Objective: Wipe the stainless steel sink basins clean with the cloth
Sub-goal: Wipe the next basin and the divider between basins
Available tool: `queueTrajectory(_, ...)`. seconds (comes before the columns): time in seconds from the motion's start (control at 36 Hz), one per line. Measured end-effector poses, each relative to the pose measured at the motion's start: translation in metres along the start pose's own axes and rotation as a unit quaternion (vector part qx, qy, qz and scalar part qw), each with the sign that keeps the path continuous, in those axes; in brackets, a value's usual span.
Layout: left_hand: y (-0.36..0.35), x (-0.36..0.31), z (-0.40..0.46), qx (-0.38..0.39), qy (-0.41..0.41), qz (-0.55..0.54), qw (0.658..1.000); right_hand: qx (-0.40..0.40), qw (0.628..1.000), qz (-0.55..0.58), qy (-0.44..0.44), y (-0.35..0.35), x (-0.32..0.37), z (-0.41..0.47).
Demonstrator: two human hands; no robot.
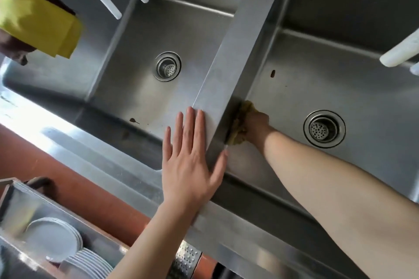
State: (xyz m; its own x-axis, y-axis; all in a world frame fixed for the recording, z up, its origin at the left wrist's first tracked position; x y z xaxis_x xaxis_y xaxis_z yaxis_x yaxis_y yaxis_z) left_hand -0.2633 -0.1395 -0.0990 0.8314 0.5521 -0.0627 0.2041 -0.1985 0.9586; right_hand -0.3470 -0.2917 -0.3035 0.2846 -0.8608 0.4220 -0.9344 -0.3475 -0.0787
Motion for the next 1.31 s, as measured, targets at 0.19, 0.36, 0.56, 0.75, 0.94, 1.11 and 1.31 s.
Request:
queueTrajectory(0.19,-0.001,0.0,0.0,0.013,0.01,-0.004,1.0,0.016,1.0,0.013,0.013,-0.003,0.025,-0.032)
queueTrajectory(0.36,0.001,-0.001,0.0,0.007,0.01,-0.012,1.0,0.038,0.998,0.032,0.03,-0.006,0.039,-0.062)
queueTrajectory(0.56,0.001,0.0,-0.001,0.007,0.006,-0.042,0.999,0.007,0.987,0.003,0.161,-0.011,0.046,-0.121)
queueTrajectory(0.75,0.002,0.002,-0.001,0.008,-0.001,-0.068,0.998,0.15,0.948,-0.042,0.277,-0.018,0.052,-0.173)
queueTrajectory(0.94,0.003,0.003,-0.001,0.016,0.001,-0.074,0.997,0.088,0.947,-0.126,0.283,0.041,0.05,-0.144)
queueTrajectory(1.11,0.003,0.003,-0.001,0.01,-0.005,-0.085,0.996,-0.043,0.956,-0.212,0.197,0.072,0.04,-0.072)
queueTrajectory(1.31,0.003,0.004,-0.001,0.01,-0.005,-0.083,0.996,0.046,0.994,-0.087,0.056,0.023,0.032,-0.027)
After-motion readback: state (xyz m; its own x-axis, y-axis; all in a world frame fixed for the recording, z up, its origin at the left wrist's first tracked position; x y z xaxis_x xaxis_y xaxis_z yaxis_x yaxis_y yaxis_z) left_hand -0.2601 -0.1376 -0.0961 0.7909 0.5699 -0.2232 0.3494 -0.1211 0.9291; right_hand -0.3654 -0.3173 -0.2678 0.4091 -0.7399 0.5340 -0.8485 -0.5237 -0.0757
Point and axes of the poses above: each hand's wrist, its own z-axis towards the middle knuckle, its own y-axis out of the back of the hand, x = y × z, the point moved 7 cm from there along z, towards the middle knuckle, and after that the axes turned 9 degrees about x, right-handed, at the moved point
